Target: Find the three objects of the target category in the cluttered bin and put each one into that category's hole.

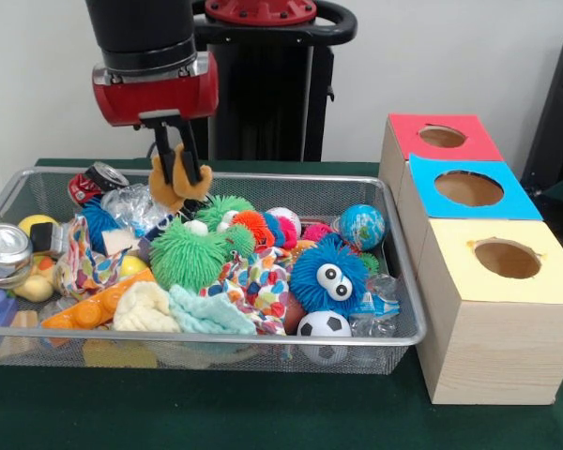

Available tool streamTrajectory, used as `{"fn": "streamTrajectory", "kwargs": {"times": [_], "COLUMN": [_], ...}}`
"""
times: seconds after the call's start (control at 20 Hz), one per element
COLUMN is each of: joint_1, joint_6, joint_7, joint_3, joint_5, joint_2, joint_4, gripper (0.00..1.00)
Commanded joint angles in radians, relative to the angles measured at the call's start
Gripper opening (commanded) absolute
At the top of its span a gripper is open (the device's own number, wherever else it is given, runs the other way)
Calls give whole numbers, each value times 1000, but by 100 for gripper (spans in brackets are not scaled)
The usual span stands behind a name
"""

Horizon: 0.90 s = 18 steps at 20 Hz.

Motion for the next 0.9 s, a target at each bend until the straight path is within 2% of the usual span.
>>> {"fn": "streamTrajectory", "kwargs": {"times": [0.05,0.2,0.4,0.65,0.9], "joint_1": [-29,-38,-68,-78,-111], "joint_6": [-142,-189,-277,-295,-336], "joint_7": [-17,-28,-62,-79,-83], "joint_3": [92,110,172,211,269], "joint_5": [22,7,-9,-18,-24], "joint_2": [5,10,24,48,56], "joint_4": [104,113,125,105,123], "gripper": [0,0,0,0,0]}}
